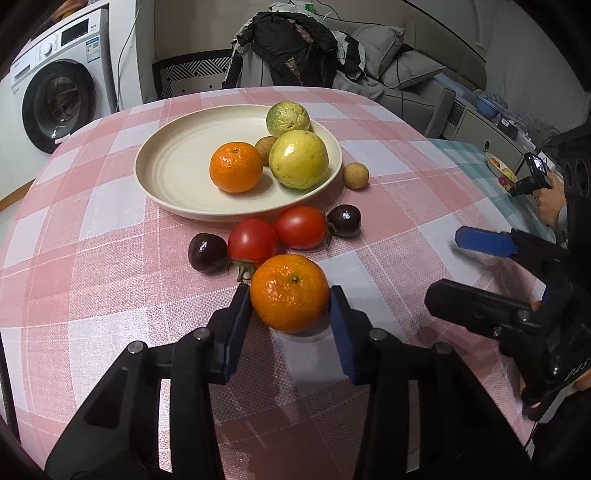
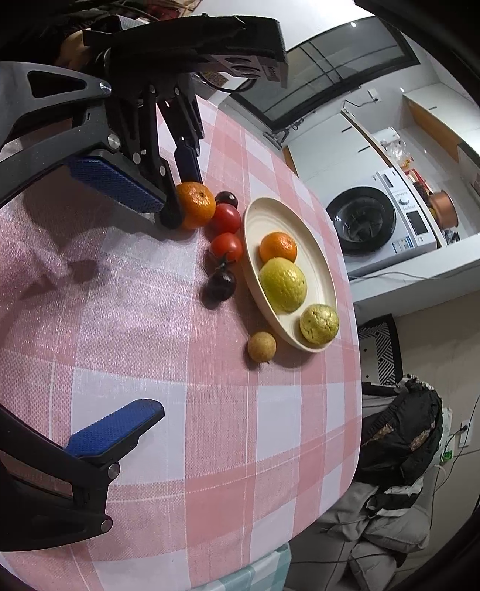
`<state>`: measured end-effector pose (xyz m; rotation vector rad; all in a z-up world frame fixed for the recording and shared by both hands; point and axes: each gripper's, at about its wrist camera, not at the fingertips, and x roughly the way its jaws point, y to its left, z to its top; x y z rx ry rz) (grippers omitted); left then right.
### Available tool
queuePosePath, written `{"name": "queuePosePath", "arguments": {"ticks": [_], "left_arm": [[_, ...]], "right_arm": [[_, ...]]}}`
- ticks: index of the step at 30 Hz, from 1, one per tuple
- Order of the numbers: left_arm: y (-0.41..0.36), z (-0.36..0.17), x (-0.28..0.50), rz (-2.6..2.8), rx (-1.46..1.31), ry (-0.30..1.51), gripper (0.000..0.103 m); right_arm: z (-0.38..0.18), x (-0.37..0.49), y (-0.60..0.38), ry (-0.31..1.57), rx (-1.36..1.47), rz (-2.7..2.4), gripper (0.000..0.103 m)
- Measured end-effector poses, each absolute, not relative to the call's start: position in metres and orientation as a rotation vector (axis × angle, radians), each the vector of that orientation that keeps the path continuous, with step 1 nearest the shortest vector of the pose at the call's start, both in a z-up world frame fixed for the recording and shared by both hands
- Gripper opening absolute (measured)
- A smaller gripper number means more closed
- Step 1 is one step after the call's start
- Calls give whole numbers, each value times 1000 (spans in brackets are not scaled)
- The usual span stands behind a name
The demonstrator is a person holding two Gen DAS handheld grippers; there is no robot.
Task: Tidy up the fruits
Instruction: 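Lift the orange with the left tool while the right tool grasps a dark plum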
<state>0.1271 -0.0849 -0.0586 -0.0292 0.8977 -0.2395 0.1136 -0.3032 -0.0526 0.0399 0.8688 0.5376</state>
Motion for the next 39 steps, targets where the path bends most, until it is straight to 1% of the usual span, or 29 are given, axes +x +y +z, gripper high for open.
{"name": "queuePosePath", "arguments": {"ticks": [10, 11, 14, 16, 17, 18, 19, 20, 21, 22, 24, 26, 33, 34, 36, 39], "left_arm": [[-58, -51, 111, -326, -51, 843, 39], [-54, -49, 109, -330, -53, 835, 39], [-41, -43, 106, -327, -64, 811, 39], [-31, -39, 106, -320, -76, 794, 39], [-28, -37, 107, -316, -80, 788, 39], [-24, -36, 108, -311, -85, 783, 39], [-21, -35, 109, -306, -88, 781, 39], [-18, -35, 111, -300, -93, 781, 39], [-16, -35, 112, -297, -97, 781, 39], [-14, -35, 113, -296, -100, 781, 39], [-12, -36, 114, -289, -102, 780, 39], [-10, -37, 117, -284, -101, 782, 39], [-7, -44, 120, -269, -112, 791, 39], [-6, -45, 121, -269, -118, 795, 39], [-5, -45, 122, -267, -122, 794, 39], [-5, -46, 122, -271, -121, 798, 39]], "right_arm": [[-45, 135, -295, 869, -23, 465, 102], [-45, 137, -293, 869, -33, 462, 99], [-47, 143, -280, 889, -93, 467, 84], [-50, 147, -272, 909, -127, 472, 81], [-51, 148, -268, 911, -144, 478, 75], [-52, 148, -264, 909, -164, 481, 73], [-53, 149, -261, 908, -183, 478, 73], [-55, 150, -259, 910, -198, 476, 70], [-56, 151, -257, 913, -203, 483, 65], [-58, 151, -256, 913, -206, 485, 64], [-60, 153, -256, 915, -206, 482, 54], [-62, 154, -257, 906, -201, 488, 52], [-68, 159, -253, 910, -216, 512, 52], [-68, 161, -253, 911, -215, 514, 51], [-68, 162, -252, 903, -227, 519, 44], [-68, 166, -250, 901, -246, 538, 44]]}}
